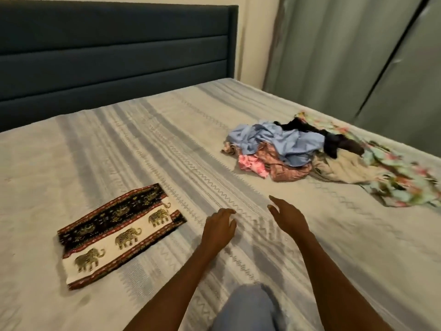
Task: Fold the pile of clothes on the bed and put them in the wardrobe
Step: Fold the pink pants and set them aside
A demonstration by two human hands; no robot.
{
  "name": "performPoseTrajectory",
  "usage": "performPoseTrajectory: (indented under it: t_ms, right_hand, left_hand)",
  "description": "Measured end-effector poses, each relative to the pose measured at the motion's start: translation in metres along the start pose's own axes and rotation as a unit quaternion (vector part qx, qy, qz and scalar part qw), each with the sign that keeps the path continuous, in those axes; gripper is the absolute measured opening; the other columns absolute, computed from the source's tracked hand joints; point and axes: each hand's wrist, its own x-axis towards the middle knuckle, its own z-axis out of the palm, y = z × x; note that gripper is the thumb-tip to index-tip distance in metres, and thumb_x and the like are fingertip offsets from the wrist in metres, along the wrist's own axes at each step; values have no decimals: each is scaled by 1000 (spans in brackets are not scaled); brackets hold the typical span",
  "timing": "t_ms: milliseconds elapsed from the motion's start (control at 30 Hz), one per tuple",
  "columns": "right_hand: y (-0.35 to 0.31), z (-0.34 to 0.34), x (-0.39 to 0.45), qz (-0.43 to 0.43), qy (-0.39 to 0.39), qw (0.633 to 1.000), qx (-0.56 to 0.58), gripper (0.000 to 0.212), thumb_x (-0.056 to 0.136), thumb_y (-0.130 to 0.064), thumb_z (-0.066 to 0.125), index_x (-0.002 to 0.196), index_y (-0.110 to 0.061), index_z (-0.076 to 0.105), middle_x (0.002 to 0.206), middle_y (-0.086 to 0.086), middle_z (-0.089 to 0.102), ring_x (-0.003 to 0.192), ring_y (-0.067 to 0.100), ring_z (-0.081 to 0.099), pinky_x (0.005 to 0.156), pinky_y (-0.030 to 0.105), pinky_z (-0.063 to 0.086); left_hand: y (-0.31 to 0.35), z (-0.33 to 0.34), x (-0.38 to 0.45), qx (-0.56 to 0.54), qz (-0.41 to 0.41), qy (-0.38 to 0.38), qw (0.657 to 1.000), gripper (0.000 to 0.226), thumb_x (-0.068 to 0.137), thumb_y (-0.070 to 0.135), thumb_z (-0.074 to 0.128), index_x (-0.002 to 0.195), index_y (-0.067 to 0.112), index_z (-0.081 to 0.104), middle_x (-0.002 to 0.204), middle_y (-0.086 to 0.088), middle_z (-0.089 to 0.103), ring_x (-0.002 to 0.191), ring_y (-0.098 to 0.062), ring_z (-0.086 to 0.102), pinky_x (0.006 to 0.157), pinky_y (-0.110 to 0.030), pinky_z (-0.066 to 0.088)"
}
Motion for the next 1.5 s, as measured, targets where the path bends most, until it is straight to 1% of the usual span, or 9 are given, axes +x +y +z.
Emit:
performPoseTrajectory:
  t_ms: [267, 500, 600, 700, 833, 1067, 1267, 1367, 1500]
  right_hand:
    - [137, -39, 9, 119, 2, 990, -77, 65, 103, -51, 38, 158, -21, 20, 163, 2, 27, 147, 23, 29, 111, 45, 35]
    - [219, -12, 58, 179, -55, 980, -72, 73, 100, -66, 19, 159, -28, -1, 167, -1, -7, 154, 27, -4, 119, 61, 1]
    - [233, 20, 58, 171, 20, 984, -52, 72, 95, -72, 5, 156, -37, -12, 163, -9, -22, 151, 21, -21, 117, 55, -17]
    - [239, 34, 57, 160, 61, 983, -72, 70, 96, -71, 1, 155, -38, -18, 161, -11, -27, 148, 19, -28, 114, 50, -25]
    - [241, 35, 57, 158, 70, 982, -80, 70, 97, -71, 1, 155, -37, -17, 161, -11, -27, 148, 19, -29, 112, 49, -29]
    - [224, 20, -6, 138, 29, 990, -20, 97, 77, -74, -27, 159, -31, 1, 166, -6, -3, 154, 19, -1, 122, 44, -3]
    - [212, 10, -112, 185, 2, 973, 136, 54, 104, -52, 25, 149, -27, 43, 158, -3, 37, 147, 16, 30, 119, 37, 17]
    - [187, -12, -154, 228, 71, 921, 307, 40, 100, -52, 46, 118, -26, 70, 123, 0, 69, 113, 17, 61, 100, 35, 44]
    - [170, -30, -190, 251, 40, 901, 353, 39, 91, -44, 67, 117, -16, 70, 116, 5, 71, 101, 20, 67, 92, 39, 54]
  left_hand:
    - [92, 90, 115, 64, 50, -102, 992, 58, 102, 38, 47, 153, 15, 32, 149, -10, 47, 129, -31, 50, 106, -39, 37]
    - [115, 172, 209, 145, 77, -66, 984, 58, 98, 36, 53, 147, 12, 36, 145, -14, 49, 127, -34, 51, 104, -43, 41]
    - [110, 203, 247, 186, 58, -35, 980, 64, 92, 29, 64, 147, 9, 39, 149, -17, 44, 135, -37, 43, 107, -47, 38]
    - [101, 227, 272, 246, 23, 7, 969, 62, 80, 20, 76, 136, 2, 54, 121, -23, 64, 109, -42, 61, 88, -46, 51]
    - [108, 225, 268, 237, 58, -10, 970, 28, 93, 10, 50, 118, 12, 62, 102, -12, 70, 96, -36, 63, 84, -40, 46]
    - [132, 215, 136, 127, 81, -32, 988, 26, 97, 22, 50, 117, 19, 65, 96, -10, 72, 83, -30, 65, 74, -36, 51]
    - [163, 186, 44, 27, 68, -137, 988, 33, 105, 29, 41, 132, 25, 59, 97, -4, 71, 80, -17, 65, 63, -21, 41]
    - [185, 184, -16, 10, 108, -189, 976, 39, 104, 32, 39, 142, 31, 51, 105, -10, 72, 91, -27, 67, 71, -30, 47]
    - [211, 194, -103, -38, 116, -257, 959, 38, 101, 33, 42, 135, 26, 58, 113, -11, 71, 101, -31, 65, 82, -34, 51]
